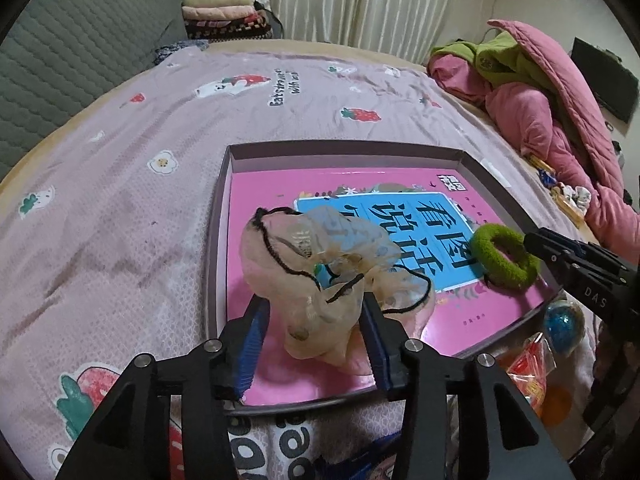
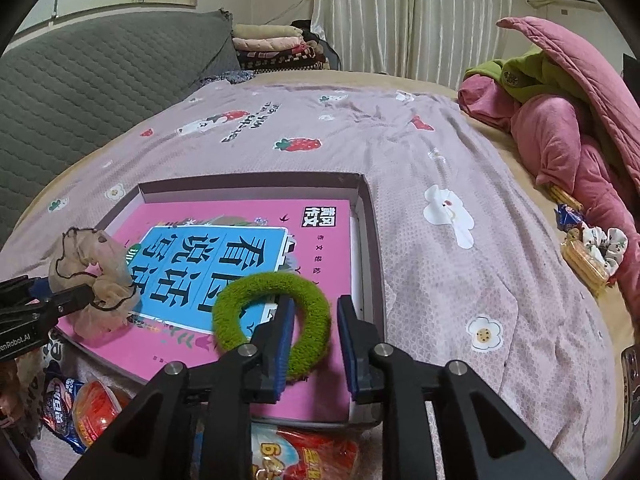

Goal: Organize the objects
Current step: 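Open left tool releasing the puff onto the book while right tool releases the ring, then withdraw both tools from the tray toward the wrapped eggs in front of it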

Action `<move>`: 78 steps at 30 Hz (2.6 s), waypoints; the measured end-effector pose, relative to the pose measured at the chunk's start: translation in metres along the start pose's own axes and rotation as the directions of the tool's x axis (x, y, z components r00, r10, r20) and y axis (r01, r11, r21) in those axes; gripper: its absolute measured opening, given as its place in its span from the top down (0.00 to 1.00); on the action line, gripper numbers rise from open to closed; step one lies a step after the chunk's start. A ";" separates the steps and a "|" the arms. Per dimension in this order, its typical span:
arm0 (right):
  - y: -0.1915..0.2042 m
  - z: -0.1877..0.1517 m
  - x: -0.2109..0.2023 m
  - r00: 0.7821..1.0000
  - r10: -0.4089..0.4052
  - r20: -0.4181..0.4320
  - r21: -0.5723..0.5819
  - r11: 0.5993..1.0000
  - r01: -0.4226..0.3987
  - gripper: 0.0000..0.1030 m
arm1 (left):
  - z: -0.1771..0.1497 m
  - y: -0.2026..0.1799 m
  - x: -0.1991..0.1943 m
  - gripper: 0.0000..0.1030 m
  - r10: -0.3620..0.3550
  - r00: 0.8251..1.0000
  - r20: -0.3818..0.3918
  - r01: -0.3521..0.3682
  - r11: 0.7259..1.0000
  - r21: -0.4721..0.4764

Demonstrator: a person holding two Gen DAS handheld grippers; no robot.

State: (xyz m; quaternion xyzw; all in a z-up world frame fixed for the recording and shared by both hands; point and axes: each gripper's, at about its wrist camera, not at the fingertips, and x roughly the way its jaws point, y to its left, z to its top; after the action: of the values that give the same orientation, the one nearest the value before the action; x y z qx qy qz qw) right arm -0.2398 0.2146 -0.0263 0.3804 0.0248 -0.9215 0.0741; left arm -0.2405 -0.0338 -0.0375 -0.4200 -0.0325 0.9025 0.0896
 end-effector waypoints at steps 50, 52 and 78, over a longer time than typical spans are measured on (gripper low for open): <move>-0.001 -0.013 -0.059 0.983 0.089 0.159 -0.022 0.996 -0.087 0.47 | -0.029 0.001 -0.067 0.28 0.001 0.988 0.151 -0.008 0.999 0.044; 0.000 -0.015 -0.063 0.982 0.100 0.163 -0.028 0.995 -0.097 0.47 | -0.032 -0.002 -0.068 0.28 -0.003 0.989 0.150 -0.005 0.999 0.052; 0.020 -0.040 -0.101 0.959 0.176 0.223 -0.148 0.978 -0.145 0.39 | -0.050 -0.035 -0.080 0.28 -0.105 0.979 0.176 0.078 0.985 0.153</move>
State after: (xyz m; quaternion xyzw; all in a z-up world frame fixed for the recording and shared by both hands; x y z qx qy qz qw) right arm -0.1383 0.2109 0.0167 0.2640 0.0450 -0.9474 0.1756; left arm -0.1474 -0.0154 -0.0049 -0.3255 0.0061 0.9322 0.1580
